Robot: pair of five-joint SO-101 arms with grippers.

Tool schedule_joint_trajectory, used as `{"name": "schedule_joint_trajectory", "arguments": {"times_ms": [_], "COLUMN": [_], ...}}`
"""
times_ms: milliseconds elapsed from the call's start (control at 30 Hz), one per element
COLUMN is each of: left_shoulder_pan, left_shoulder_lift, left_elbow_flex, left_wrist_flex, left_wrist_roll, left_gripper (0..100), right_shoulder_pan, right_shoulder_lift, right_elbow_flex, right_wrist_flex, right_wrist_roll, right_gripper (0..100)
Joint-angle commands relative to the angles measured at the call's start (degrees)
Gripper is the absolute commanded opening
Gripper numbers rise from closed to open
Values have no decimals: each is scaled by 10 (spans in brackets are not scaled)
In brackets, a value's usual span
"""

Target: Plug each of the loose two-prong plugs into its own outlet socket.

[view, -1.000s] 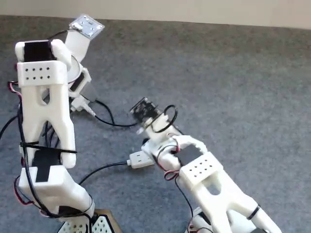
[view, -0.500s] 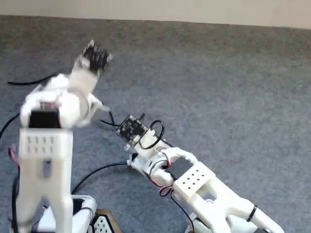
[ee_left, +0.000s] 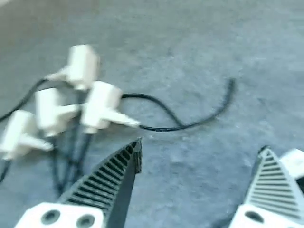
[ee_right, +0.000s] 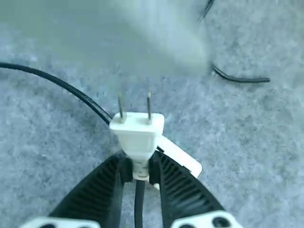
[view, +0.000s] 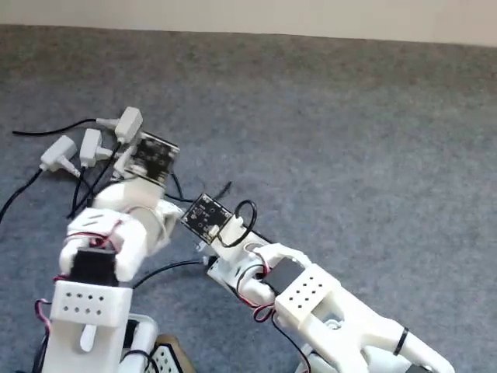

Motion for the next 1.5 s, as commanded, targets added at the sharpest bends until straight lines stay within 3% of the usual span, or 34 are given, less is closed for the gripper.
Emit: {"name": "schedule_joint_trajectory", "arguments": {"times_ms": [0, 200, 400, 800, 1233, 1467], "left_shoulder_pan": [65, 65, 34, 36, 59, 15], "left_shoulder_lift": [-10, -10, -7, -6, -9, -5], "left_elbow_flex": [24, 66, 104, 109, 125, 94], "left_wrist_flex": [-15, -33, -105, -105, -107, -105], "left_wrist_roll": [30, 29, 29, 29, 29, 32], "left_gripper": [366, 366, 365, 363, 362, 362], "right_shoulder_pan": [7, 44, 41, 15, 51, 80], "right_shoulder_lift": [-18, -18, -51, -146, -145, -79], "right_elbow_flex": [-4, -8, -60, -193, -220, -243], "right_wrist_flex": [-12, -7, 76, 239, 260, 303], "right_wrist_roll": [-23, -31, -27, -12, -6, 22], "right_gripper": [5, 5, 5, 5, 5, 5]}}
